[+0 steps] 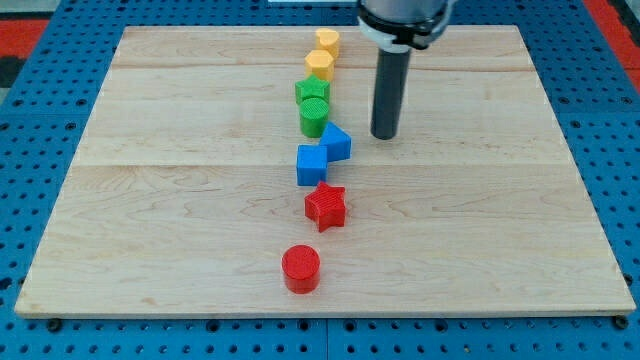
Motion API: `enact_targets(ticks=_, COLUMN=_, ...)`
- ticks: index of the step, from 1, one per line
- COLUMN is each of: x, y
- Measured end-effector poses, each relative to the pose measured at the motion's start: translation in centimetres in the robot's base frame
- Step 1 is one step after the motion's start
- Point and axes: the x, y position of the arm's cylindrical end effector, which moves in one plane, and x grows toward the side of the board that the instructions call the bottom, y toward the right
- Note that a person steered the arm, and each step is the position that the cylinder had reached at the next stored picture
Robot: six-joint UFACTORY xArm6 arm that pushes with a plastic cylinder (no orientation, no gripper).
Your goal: Adjust the blue blocks and red star vertically above red circle
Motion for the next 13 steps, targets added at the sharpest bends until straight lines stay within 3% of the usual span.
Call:
enact_targets(ticks=7, x=1.4, y=-8.1)
enact_targets(ticks=9, x=2.7, y=0.8)
enact_targets(ticks=10, x=4.4, y=0.5)
enact_targets(ticks=13, x=4.4, y=-6.0)
